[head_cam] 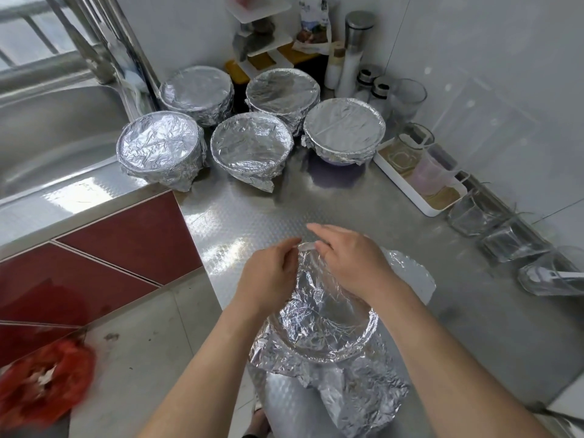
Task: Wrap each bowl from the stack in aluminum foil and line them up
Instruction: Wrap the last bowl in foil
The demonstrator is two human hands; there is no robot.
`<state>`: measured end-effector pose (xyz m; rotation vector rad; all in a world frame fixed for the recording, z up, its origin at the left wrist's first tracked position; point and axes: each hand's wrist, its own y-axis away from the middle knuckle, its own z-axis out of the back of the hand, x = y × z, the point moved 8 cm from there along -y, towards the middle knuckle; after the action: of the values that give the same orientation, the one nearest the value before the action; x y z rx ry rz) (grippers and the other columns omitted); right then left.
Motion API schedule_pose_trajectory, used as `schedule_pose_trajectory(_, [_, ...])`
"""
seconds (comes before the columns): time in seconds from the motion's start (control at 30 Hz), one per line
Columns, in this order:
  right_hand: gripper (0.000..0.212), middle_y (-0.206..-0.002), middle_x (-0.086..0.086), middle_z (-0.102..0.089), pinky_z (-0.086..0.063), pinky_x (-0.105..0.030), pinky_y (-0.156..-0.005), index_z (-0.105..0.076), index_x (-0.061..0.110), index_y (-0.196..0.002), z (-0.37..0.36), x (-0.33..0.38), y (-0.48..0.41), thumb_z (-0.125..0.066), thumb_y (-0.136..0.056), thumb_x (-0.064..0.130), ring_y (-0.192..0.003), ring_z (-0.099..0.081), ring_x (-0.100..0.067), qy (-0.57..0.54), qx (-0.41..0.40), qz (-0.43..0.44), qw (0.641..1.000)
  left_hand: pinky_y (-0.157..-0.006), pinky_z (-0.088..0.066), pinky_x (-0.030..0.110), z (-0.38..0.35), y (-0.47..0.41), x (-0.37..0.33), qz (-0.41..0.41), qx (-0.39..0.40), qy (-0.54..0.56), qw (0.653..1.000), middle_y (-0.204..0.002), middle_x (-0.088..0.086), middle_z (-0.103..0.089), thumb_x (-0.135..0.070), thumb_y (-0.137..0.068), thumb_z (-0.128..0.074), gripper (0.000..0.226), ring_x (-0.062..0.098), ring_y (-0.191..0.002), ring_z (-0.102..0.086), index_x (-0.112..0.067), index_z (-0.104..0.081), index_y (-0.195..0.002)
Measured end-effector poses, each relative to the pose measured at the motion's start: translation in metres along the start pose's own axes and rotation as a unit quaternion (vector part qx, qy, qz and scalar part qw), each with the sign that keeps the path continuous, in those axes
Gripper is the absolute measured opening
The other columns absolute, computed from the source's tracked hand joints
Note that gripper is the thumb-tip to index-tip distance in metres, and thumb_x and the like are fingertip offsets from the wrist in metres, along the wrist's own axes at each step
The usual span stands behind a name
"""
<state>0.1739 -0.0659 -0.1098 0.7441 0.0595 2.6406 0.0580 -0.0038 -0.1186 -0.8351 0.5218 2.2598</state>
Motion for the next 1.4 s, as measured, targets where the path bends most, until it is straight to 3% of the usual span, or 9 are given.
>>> schedule_pose_trajectory(0.13, [0.034, -0.127, -0.003, -0.065, -0.048, -0.044, -0.094, -0.06, 0.016, -0.13, 0.006, -0.016, 0.015, -0.047, -0.101, 0.025, -0.115, -0.06, -0.027, 0.011, -0.044, -0.026, 0.999, -0.076, -0.049, 0.027, -0.002, -0.003, -0.008, -0.012, -0.025, 0.029, 0.999, -0.094, 0.009, -0.075, -0.03, -0.103, -0.046, 0.035, 0.025, -0.085, -0.07, -0.022, -0.06, -0.133])
schedule_pose_trajectory(0.33, [0.026, -0.109, -0.004, -0.073, -0.054, -0.038, -0.081, -0.068, 0.017, -0.119, 0.0, -0.021, 0.021, -0.05, -0.1, 0.019, -0.096, -0.068, -0.027, -0.005, -0.064, -0.04, 0.997, -0.066, -0.047, 0.032, -0.001, -0.002, -0.013, -0.026, -0.054, 0.024, 0.998, -0.067, -0.006, -0.068, -0.021, -0.1, -0.052, 0.022, 0.017, -0.067, -0.063, -0.016, -0.073, -0.101])
schedule_pose_trajectory(0.47, [0.029, -0.119, -0.003, -0.069, -0.05, -0.037, -0.094, -0.066, 0.014, -0.123, -0.001, -0.01, 0.013, -0.05, -0.099, 0.019, -0.109, -0.063, -0.024, -0.005, -0.05, -0.008, 0.999, -0.06, -0.044, 0.031, 0.0, 0.006, -0.003, 0.014, -0.073, 0.034, 0.997, -0.056, -0.016, -0.056, -0.022, -0.101, -0.049, 0.023, 0.011, -0.058, -0.058, -0.019, -0.07, -0.091])
schedule_pose_trajectory(0.6, [0.038, -0.139, -0.004, -0.055, -0.032, -0.036, -0.111, -0.055, 0.014, -0.135, 0.012, -0.023, 0.014, -0.044, -0.101, 0.027, -0.129, -0.047, -0.022, 0.02, -0.069, -0.047, 0.996, -0.075, -0.047, 0.028, 0.01, 0.02, 0.004, 0.091, -0.093, 0.007, 0.992, -0.088, -0.006, -0.072, -0.024, -0.101, -0.043, 0.029, 0.014, -0.082, -0.065, -0.019, -0.07, -0.108])
schedule_pose_trajectory(0.73, [0.037, -0.138, -0.003, -0.055, -0.031, -0.033, -0.109, -0.055, 0.012, -0.135, 0.01, -0.03, 0.022, -0.044, -0.102, 0.025, -0.13, -0.045, -0.02, -0.01, -0.05, -0.067, 0.996, -0.098, -0.04, 0.026, 0.008, 0.019, 0.0, 0.097, -0.075, 0.023, 0.992, -0.132, -0.002, -0.062, -0.032, -0.102, -0.044, 0.038, 0.016, -0.12, -0.057, -0.021, -0.058, -0.135])
schedule_pose_trajectory(0.97, [0.034, -0.133, 0.001, -0.061, -0.04, -0.035, -0.106, -0.059, 0.017, -0.132, -0.003, -0.019, 0.016, -0.047, -0.101, 0.024, -0.124, -0.055, -0.017, -0.028, -0.036, -0.042, 0.998, -0.065, -0.047, 0.039, 0.005, 0.02, 0.007, 0.071, -0.106, 0.033, 0.991, -0.064, -0.003, -0.065, -0.024, -0.103, -0.045, 0.029, 0.017, -0.062, -0.06, -0.014, -0.068, -0.089])
schedule_pose_trajectory(1.07, [0.036, -0.136, 0.007, -0.057, -0.037, -0.042, -0.108, -0.056, 0.023, -0.134, -0.004, -0.007, 0.008, -0.046, -0.1, 0.029, -0.126, -0.052, -0.014, -0.018, -0.023, -0.021, 0.999, -0.064, -0.047, 0.034, 0.007, 0.032, 0.015, 0.118, -0.107, 0.02, 0.987, -0.065, -0.007, -0.064, -0.025, -0.1, -0.041, 0.028, 0.016, -0.063, -0.06, -0.023, -0.065, -0.086])
schedule_pose_trajectory(1.23, [0.032, -0.126, 0.005, -0.064, -0.034, -0.038, -0.102, -0.062, 0.021, -0.126, 0.006, -0.01, 0.009, -0.049, -0.099, 0.031, -0.119, -0.055, -0.018, 0.025, -0.05, -0.059, 0.997, -0.088, -0.047, 0.028, 0.013, 0.029, 0.007, 0.096, -0.094, 0.007, 0.991, -0.111, -0.007, -0.069, -0.027, -0.098, -0.043, 0.032, 0.018, -0.099, -0.064, -0.021, -0.067, -0.119])
schedule_pose_trajectory(1.4, [0.029, -0.117, -0.001, -0.069, -0.042, -0.04, -0.099, -0.065, 0.019, -0.122, -0.005, -0.012, 0.009, -0.05, -0.099, 0.028, -0.111, -0.059, -0.024, -0.022, -0.02, -0.082, 0.996, -0.059, -0.031, 0.034, -0.01, 0.012, -0.004, 0.008, -0.071, -0.018, 0.997, -0.077, -0.004, -0.052, -0.029, -0.105, -0.035, 0.029, 0.019, -0.067, -0.046, -0.018, -0.046, -0.08])
